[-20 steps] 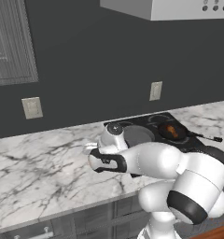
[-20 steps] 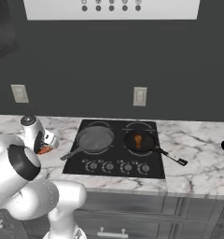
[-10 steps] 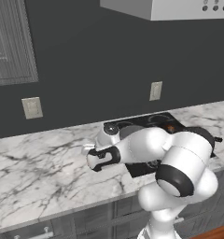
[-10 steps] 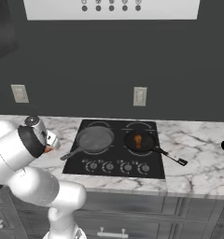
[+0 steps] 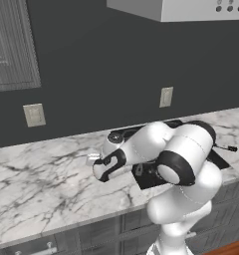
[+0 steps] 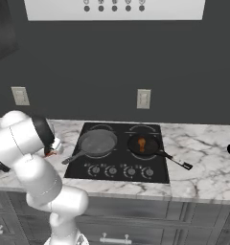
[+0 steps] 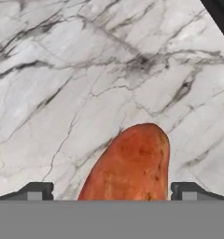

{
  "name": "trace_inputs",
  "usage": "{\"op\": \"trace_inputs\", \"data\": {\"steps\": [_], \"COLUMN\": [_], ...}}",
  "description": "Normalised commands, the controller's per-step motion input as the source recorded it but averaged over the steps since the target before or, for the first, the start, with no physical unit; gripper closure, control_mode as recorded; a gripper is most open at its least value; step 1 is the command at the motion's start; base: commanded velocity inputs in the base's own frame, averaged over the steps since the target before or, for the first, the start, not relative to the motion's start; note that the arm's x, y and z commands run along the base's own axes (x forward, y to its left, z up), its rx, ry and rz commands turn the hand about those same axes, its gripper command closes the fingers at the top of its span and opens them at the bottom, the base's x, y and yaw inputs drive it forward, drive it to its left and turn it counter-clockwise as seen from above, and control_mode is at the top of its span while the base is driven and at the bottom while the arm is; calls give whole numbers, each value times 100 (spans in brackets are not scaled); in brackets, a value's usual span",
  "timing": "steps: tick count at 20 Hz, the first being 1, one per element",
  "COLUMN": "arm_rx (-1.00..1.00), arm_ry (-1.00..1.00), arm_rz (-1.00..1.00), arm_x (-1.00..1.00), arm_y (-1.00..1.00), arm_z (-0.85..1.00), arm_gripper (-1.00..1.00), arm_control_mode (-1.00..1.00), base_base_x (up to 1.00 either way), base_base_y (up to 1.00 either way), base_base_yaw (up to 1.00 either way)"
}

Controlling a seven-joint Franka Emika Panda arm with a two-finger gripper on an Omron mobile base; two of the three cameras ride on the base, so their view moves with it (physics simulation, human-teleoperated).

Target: Place both pans onto different burners. Then place the sweet potato and the chicken drumstick on different pans.

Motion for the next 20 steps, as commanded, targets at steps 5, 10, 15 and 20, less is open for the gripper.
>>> {"op": "trace_inputs", "data": {"steps": [5,10,15,20], "arm_rx": [-1,-1,0,0], "arm_ry": [3,1,0,-1], "arm_rz": [-2,-1,0,0], "arm_x": [19,3,-6,-8], "arm_y": [10,9,-5,-18], "arm_z": [-21,-4,15,71], "arm_gripper": [100,100,100,100], "arm_control_mode": [-100,-100,-100,-100], "base_base_x": [0,0,0,0], "base_base_y": [0,0,0,0], "base_base_yaw": [0,0,0,0]}}
